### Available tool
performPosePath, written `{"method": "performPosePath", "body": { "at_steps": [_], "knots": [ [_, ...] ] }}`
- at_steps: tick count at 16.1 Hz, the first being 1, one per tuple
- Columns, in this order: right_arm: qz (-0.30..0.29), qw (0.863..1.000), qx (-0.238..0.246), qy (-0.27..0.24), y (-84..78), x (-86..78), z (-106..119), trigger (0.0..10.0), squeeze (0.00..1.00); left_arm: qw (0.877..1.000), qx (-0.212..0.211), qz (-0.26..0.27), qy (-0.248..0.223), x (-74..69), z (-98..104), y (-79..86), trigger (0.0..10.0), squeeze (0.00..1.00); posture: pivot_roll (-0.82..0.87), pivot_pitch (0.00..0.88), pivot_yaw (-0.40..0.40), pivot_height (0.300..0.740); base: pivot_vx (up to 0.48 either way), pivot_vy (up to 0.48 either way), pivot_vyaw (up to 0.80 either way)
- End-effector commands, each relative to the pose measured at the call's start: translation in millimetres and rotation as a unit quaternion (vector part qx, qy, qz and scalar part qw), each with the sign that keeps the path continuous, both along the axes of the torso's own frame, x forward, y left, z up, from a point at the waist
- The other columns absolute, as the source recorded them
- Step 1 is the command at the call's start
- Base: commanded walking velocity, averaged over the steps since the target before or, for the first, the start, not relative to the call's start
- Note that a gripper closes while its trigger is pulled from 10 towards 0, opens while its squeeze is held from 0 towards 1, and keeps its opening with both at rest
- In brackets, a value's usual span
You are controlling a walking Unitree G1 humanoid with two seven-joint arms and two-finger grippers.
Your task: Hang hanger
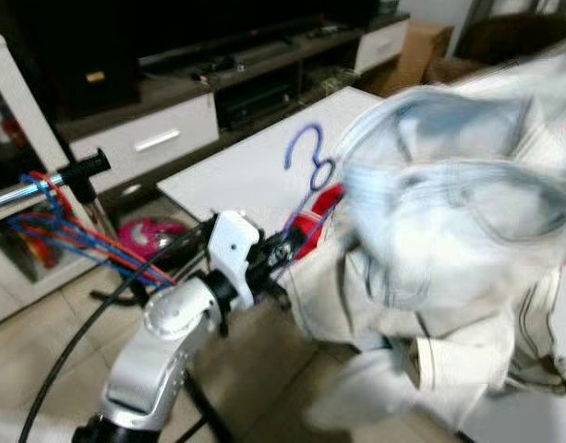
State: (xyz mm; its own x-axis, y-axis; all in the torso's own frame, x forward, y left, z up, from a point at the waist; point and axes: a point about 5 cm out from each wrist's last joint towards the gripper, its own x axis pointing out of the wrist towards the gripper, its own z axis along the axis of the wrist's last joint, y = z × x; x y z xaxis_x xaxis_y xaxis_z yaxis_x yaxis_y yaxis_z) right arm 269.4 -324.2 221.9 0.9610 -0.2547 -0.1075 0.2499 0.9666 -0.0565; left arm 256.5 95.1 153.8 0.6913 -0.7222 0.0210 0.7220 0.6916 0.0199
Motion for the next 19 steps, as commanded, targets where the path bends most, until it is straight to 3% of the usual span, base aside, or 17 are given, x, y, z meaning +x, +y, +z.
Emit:
{"method": "performPosePath", "body": {
  "at_steps": [1,2,3,4,5,8,10,12,13,15,18,19],
  "knots": [
    [-0.012,0.999,-0.022,-0.022,-2.7,-4.7,9,10.0,0.0,1.0,0.014,0.002,-0.013,1.8,4,3.5,10.0,0.0,-0.03,0.0,0.017,0.74,0.0,0.0,0.0],
    [-0.02,0.999,-0.015,0.019,-8.4,-12.3,-12,10.0,0.0,1.0,0.018,-0.002,-0.012,2.3,3,4.6,10.0,0.0,-0.04,0.0,0.027,0.74,0.0,0.0,0.0],
    [-0.021,0.999,-0.013,0.039,-11.5,-16.3,-21,10.0,0.27,1.0,0.019,-0.002,-0.013,2.5,3,5.2,10.0,0.0,-0.04,0.0,0.03,0.74,0.0,0.0,0.0],
    [-0.018,0.998,-0.013,0.064,-14.3,-21.1,-29,10.0,1.0,1.0,0.02,-0.005,-0.015,3.0,4,6.3,10.0,0.0,-0.03,0.0,0.033,0.74,0.0,0.0,0.0],
    [-0.025,0.997,-0.017,0.071,-21.6,-27.0,-30,10.0,1.0,1.0,0.019,-0.006,-0.017,3.6,5,8.4,10.0,0.0,-0.03,0.0,0.033,0.74,0.0,0.0,0.0],
    [-0.031,0.998,-0.03,0.042,-42.9,-34.7,-7,10.0,1.0,1.0,0.023,0.001,-0.015,5.9,6,15.5,10.0,0.0,-0.03,0.0,0.035,0.74,0.0,0.0,0.0],
    [-0.064,0.997,-0.044,0.003,-72.5,-43.6,21,10.0,1.0,0.999,0.027,0.013,-0.012,9.0,5,20.6,10.0,0.0,-0.03,0.0,0.039,0.74,0.0,0.0,0.0],
    [-0.074,0.996,-0.037,-0.044,-83.1,-47.0,42,10.0,1.0,0.999,0.029,0.016,-0.011,10.6,5,22.5,10.0,0.0,-0.03,0.0,0.044,0.74,0.0,0.0,0.0],
    [-0.042,0.995,-0.025,-0.088,-74.6,-42.5,59,10.0,1.0,0.999,0.029,0.018,-0.012,11.3,5,24.6,10.0,0.0,-0.04,0.0,0.046,0.74,0.0,0.0,0.0],
    [0.058,0.986,0.016,-0.153,-39.2,-25.4,79,10.0,1.0,0.999,0.036,0.026,-0.012,13.0,4,32.0,10.0,0.0,-0.04,0.0,0.051,0.74,0.0,0.0,0.0],
    [0.281,0.931,0.082,-0.217,66.2,21.6,106,10.0,1.0,0.997,0.064,0.042,-0.001,13.4,-1,52.2,10.0,0.0,-0.02,0.0,0.046,0.74,0.0,0.0,0.0],
    [0.305,0.923,0.085,-0.216,78.9,27.4,106,10.0,1.0,0.997,0.065,0.046,0.001,13.4,-1,55.0,10.0,0.0,-0.02,0.0,0.044,0.74,0.0,0.0,0.0]
  ]
}}
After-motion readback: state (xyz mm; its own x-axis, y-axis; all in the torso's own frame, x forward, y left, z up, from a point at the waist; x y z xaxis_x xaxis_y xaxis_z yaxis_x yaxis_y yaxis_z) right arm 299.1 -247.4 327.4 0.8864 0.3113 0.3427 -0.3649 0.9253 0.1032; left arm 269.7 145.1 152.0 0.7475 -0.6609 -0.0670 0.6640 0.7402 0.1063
